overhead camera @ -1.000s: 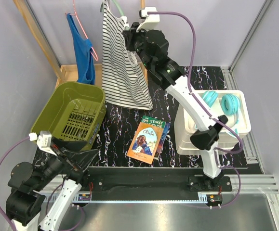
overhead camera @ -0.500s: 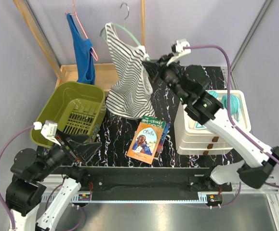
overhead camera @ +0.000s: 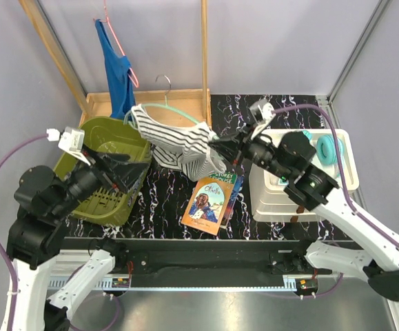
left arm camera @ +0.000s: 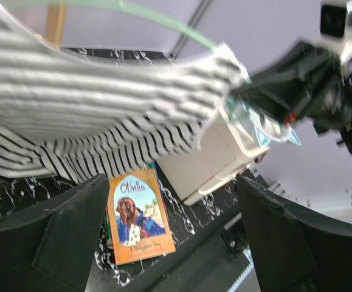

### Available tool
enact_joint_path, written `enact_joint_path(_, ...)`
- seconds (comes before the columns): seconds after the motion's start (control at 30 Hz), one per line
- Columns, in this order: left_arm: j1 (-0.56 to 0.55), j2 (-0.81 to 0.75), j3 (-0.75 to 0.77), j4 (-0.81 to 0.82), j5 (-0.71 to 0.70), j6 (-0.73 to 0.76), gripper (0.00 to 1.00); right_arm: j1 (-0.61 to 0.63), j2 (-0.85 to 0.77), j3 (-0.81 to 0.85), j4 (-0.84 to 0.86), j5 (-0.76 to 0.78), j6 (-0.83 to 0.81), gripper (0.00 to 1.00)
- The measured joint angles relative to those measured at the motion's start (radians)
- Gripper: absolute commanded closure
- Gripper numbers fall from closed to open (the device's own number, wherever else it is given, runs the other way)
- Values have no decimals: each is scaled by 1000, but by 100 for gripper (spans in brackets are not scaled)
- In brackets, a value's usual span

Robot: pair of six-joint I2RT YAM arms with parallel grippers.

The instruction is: Remove the tank top from the hanger

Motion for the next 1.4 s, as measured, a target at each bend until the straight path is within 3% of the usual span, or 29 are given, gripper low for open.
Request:
enact_joint_path(0.3, 0, 179, 114, 33, -119, 41, 29, 1, -262, -140, -29, -91, 17, 100)
enact_joint_path(0.7, 0, 325, 137, 44, -196, 36, 41, 1, -340, -251, -32, -123, 19, 100)
enact_joint_path(0.8, -1, 321, 132, 59, -207, 36, 38, 1, -351, -257, -32, -123, 19, 100)
enact_joint_path(0.87, -1, 312, 117, 77, -209, 37, 24, 1, -359, -261, -31, -123, 19, 100)
enact_joint_path(0.97, -1, 283, 68, 145, -156, 63, 14, 1, -367, -266, -31, -123, 19, 100)
enact_joint_path(1.13, -1, 208, -23, 276, 55, 187, 7, 1, -375, -268, -34, -120, 43, 100)
enact_joint_path(1.23, -2, 192, -24, 328, 166, 275, 7, 1, -378, -268, -44, -124, 63, 100)
enact_joint_path(1.4, -2, 206, -19, 381, 313, 392, 17, 1, -366, -266, -56, -151, 98, 100)
